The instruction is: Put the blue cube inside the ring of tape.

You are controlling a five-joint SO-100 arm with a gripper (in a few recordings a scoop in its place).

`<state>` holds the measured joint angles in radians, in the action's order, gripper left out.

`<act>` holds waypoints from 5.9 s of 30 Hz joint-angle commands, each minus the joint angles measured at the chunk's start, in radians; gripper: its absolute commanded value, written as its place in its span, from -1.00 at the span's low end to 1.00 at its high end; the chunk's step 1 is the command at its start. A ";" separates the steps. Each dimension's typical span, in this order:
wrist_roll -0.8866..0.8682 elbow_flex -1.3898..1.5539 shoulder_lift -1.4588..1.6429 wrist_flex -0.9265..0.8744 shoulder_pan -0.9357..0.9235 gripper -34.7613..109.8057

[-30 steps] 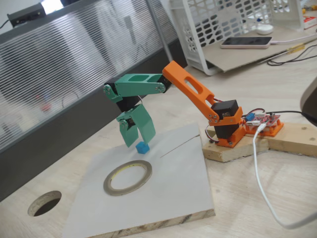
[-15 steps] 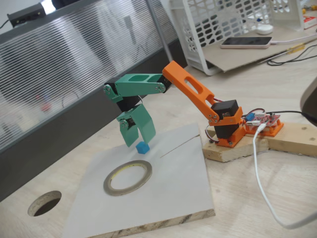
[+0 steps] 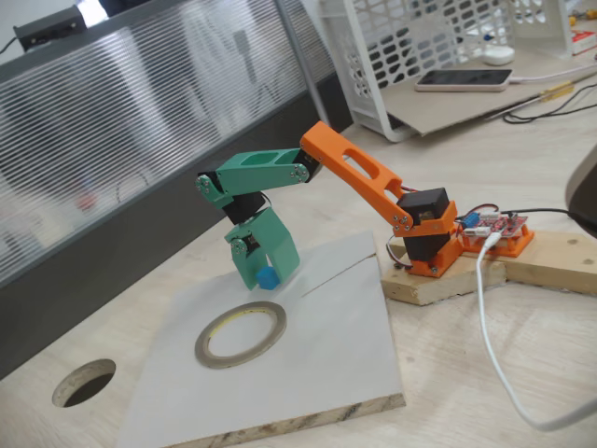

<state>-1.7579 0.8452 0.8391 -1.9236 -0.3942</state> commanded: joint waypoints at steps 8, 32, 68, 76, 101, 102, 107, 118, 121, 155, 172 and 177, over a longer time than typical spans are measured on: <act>-0.006 -0.012 0.112 -0.014 -0.005 0.23; -0.006 0.002 0.118 -0.014 -0.005 0.22; 0.003 -0.006 0.115 0.167 -0.011 -0.25; -0.005 -0.008 0.115 0.167 -0.008 -0.26; 0.002 -0.009 0.115 0.155 -0.011 -0.33; 0.003 -0.009 0.117 0.155 -0.009 -0.33; 0.003 -0.011 0.132 0.153 -0.014 -0.33; 0.003 0.000 0.394 0.153 -0.012 -0.33; 0.003 0.000 0.396 0.153 -0.005 -0.33; -0.005 0.002 0.382 0.153 0.394 -0.33; -0.006 0.026 0.397 0.164 0.394 -0.33; -0.006 0.196 0.402 0.167 0.394 -0.33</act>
<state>-1.7549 0.9649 1.1842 -1.7564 -0.0092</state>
